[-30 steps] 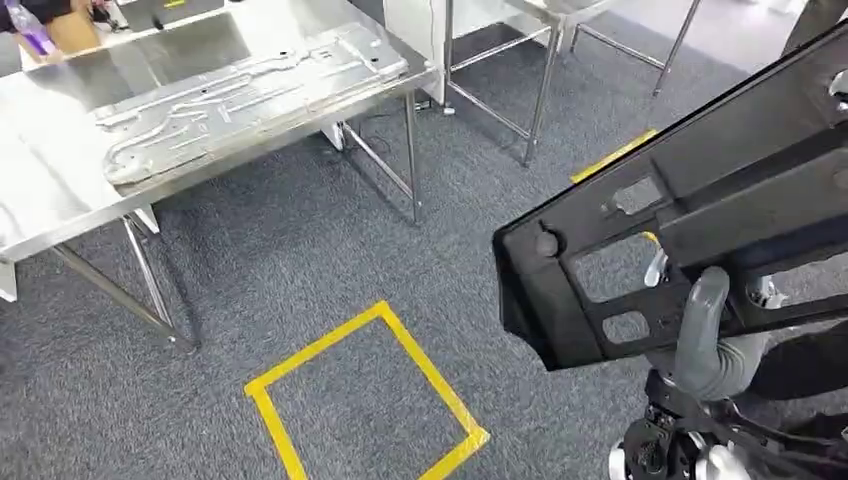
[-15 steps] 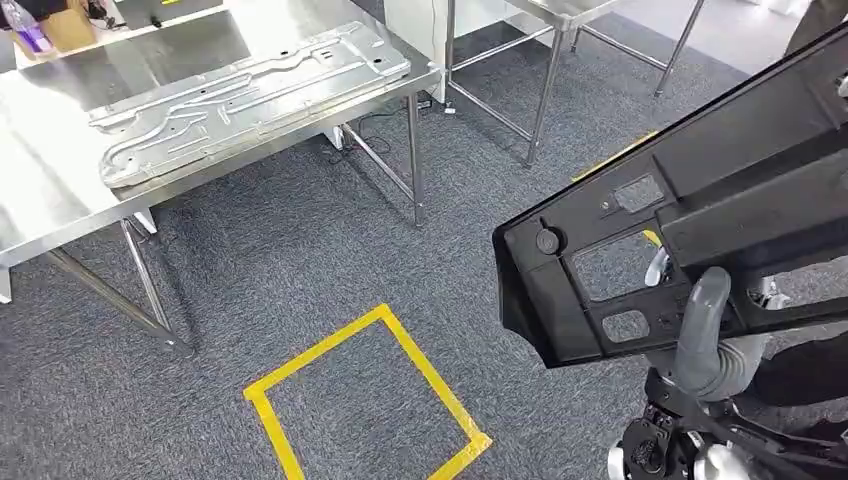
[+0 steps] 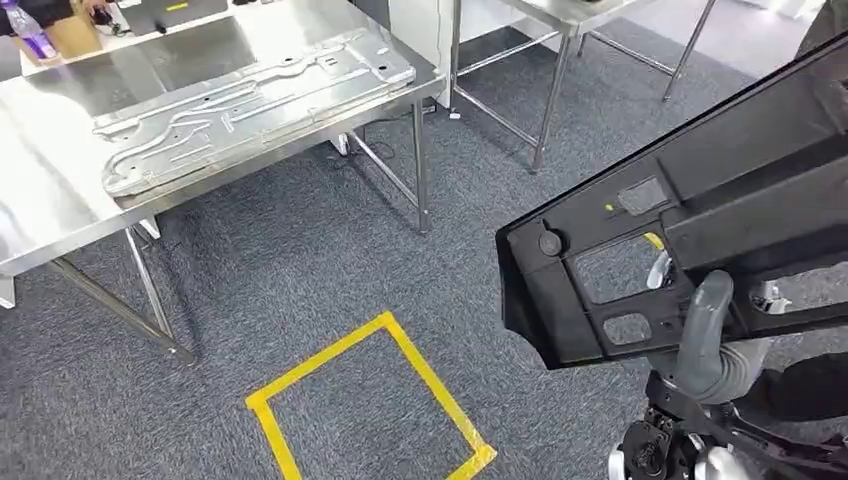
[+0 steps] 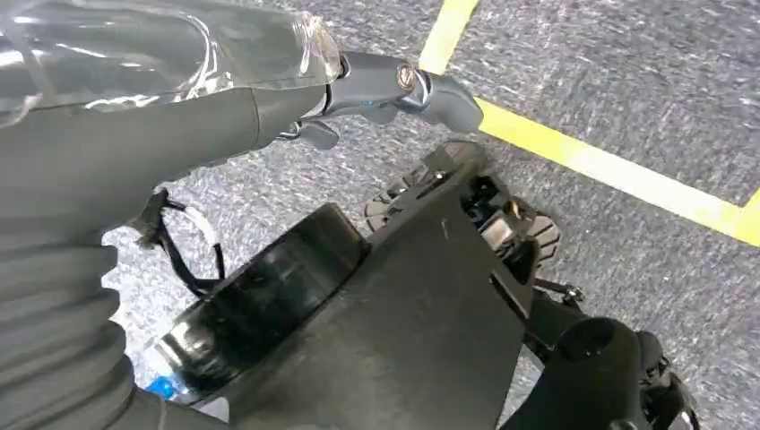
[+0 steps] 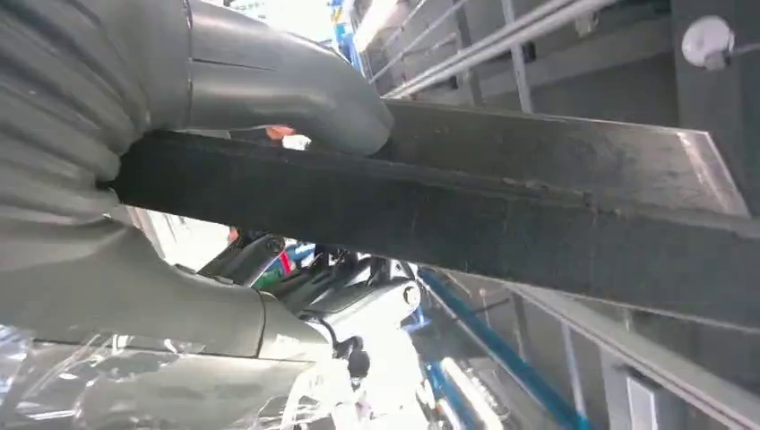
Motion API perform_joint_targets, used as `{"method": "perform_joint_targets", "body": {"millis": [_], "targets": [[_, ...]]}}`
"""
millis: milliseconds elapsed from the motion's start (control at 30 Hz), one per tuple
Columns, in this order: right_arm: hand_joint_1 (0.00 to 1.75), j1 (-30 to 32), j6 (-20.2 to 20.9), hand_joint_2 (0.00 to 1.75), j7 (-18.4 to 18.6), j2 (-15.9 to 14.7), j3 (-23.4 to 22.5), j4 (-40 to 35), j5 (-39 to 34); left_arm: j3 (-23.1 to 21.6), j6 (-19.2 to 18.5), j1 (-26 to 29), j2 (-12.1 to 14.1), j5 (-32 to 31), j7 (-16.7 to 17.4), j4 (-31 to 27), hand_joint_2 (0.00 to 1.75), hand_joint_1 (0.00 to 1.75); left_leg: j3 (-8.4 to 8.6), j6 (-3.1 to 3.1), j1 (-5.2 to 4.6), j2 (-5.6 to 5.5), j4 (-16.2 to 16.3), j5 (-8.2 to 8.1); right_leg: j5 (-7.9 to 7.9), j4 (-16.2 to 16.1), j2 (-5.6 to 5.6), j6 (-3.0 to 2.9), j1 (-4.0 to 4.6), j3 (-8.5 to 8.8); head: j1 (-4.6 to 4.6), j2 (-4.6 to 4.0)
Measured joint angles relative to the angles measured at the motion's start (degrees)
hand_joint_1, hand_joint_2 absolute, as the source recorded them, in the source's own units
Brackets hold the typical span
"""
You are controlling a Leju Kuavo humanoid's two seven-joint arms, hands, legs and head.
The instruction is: Take the parts from the cabinet and place them on the table.
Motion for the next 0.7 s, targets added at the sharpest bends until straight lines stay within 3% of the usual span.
{"method": "perform_joint_targets", "body": {"millis": [67, 100, 167, 200, 233, 267, 300, 367, 400, 433, 533, 567, 600, 633, 700], "targets": [[1.75, 0.0, 0.0, 1.75, -0.2, 0.0, 0.0, 0.0, 0.0, -0.3, 0.0, 0.0, 0.1, 0.0, -0.2, 0.0, 1.75, 0.0, -0.07, -0.55, 0.21, 0.15, 1.0, -0.77, 0.01, -0.2, -0.07, -0.54, -0.46, 0.25, 0.02, 0.0], [1.75, 0.0, 0.0, 1.75, -0.2, 0.0, 0.0, -0.1, 0.0, -0.5, 0.0, -0.1, 0.1, -0.1, -0.3, 0.0, 1.75, 0.0, -1.23, -1.0, 0.22, 0.27, 3.6, -2.22, -0.2, -0.2, -0.16, -0.9, -0.5, 0.41, -0.18, 0.0], [1.75, 0.0, 0.0, 1.75, -0.3, 0.0, 0.0, -0.1, 0.0, -0.6, 0.0, 0.0, 0.1, -0.2, -0.3, 0.0, 1.75, 0.0, -6.47, -1.66, 0.64, 0.32, 13.4, -6.32, -0.47, -0.2, -0.27, -1.23, -0.42, 0.52, -0.2, 0.0], [1.75, 0.0, 0.0, 1.75, -0.3, 0.0, 0.0, -0.1, 0.0, -0.8, 0.0, 0.0, 0.1, -0.2, -0.3, 0.0, 1.75, 0.0, -9.16, -1.77, 0.75, 0.34, 18.0, -7.66, -0.65, -0.2, -0.28, -1.28, -0.38, 0.61, -0.18, 0.0], [1.75, 0.0, 0.0, 1.75, -0.3, 0.0, 0.0, -0.1, 0.0, -0.9, 0.0, 0.1, 0.1, -0.2, -0.3, 0.0, 1.75, 0.0, -10.8, -1.79, 0.81, 0.35, 20.1, -7.59, -0.82, -0.2, -0.25, -1.32, -0.36, 0.8, -0.18, 0.0], [1.75, 0.0, 0.0, 1.75, -0.3, 0.0, 0.0, -0.1, 0.0, -0.9, 0.0, 0.2, 0.1, -0.2, -0.3, 0.0, 1.75, 0.0, -11.06, -1.72, 0.8, 0.35, 19.4, -6.16, -1.05, -0.2, -0.19, -1.27, -0.35, 1.12, -0.18, 0.0], [1.75, 0.0, 0.0, 1.75, -0.3, 0.0, 0.0, -0.1, 0.0, -0.9, 0.0, 0.1, 0.1, -0.2, -0.3, 0.0, 1.75, 0.0, -10.0, -1.44, 0.77, 0.35, 16.0, -3.36, -1.35, -0.2, -0.14, -1.24, -0.31, 1.61, -0.18, 0.0], [1.75, 0.0, 0.0, 1.75, -0.3, 0.0, 0.0, -0.1, 0.0, -0.9, 0.0, 0.1, 0.2, -0.2, -0.3, 0.0, 1.75, 0.0, -5.65, -0.35, 0.42, 0.39, 4.9, 3.2, -2.06, -0.3, -0.11, -1.05, -0.15, 2.82, -0.2, 0.0], [1.75, 0.0, 0.0, 1.75, -0.3, 0.0, 0.0, -0.1, 0.0, -0.9, 0.0, 0.1, 0.4, -0.2, -0.3, 0.0, 1.75, 0.0, -4.49, 0.46, 0.04, 0.54, 2.0, 3.85, -2.24, -0.4, -0.12, -0.98, -0.47, 2.9, -0.18, 0.0], [1.75, -0.1, 0.0, 1.75, -0.3, 0.0, 0.0, -0.2, 0.0, -0.9, 0.0, 0.0, 0.3, -0.2, -0.3, 0.0, 1.75, 0.0, -4.04, 0.42, -0.03, 0.79, 0.9, 3.34, -2.42, -0.4, 0.04, -0.66, 0.0, 2.92, -0.11, 0.0], [1.75, 0.0, 0.0, 1.75, -0.3, 0.0, 0.0, -0.2, 0.0, -0.9, 0.0, 0.0, 0.4, -0.2, -0.3, 0.0, 1.75, 0.0, -4.0, 0.5, -0.67, 0.7, 0.8, 2.9, -2.69, -0.8, -0.02, 0.15, -0.57, 3.1, -0.11, 0.0], [1.75, -0.1, 0.0, 1.75, -0.3, 0.0, 0.0, -0.3, 0.0, -0.9, 0.0, 0.0, 0.4, -0.2, -0.3, 0.0, 1.75, 0.0, -2.89, 0.6, -0.08, 0.68, -0.3, 3.07, -3.09, -1.0, -0.1, 0.65, -0.16, 3.48, -0.11, 0.0], [1.75, -0.1, 0.0, 1.75, -0.3, 0.0, 0.0, -0.3, 0.0, -0.9, 0.0, 0.0, 0.4, -0.2, -0.4, 0.0, 1.75, 0.0, -2.18, 0.65, 0.07, 0.59, -0.9, 3.11, -3.46, 0.4, -0.19, 0.64, -0.38, 3.58, 0.0, -0.02], [1.75, -0.2, 0.0, 1.75, -0.4, 0.0, 0.0, -0.4, 0.1, -1.0, 0.0, -0.1, 0.4, -0.2, -0.4, 0.1, 1.75, 0.0, -1.72, 1.19, 0.24, 0.68, -1.0, 2.77, -5.43, 4.6, -0.17, 0.58, -0.26, 1.48, -0.04, 0.0], [1.75, 0.0, 0.0, 1.75, -0.4, 0.0, 0.0, -0.4, 0.0, -1.1, 0.0, -0.1, 0.4, -0.2, -0.4, 0.0, 1.75, 0.0, -1.13, 1.52, 0.25, 0.65, -1.0, 2.14, -8.89, 14.4, -0.17, 0.78, -0.22, -4.23, 0.11, 0.0]]}}
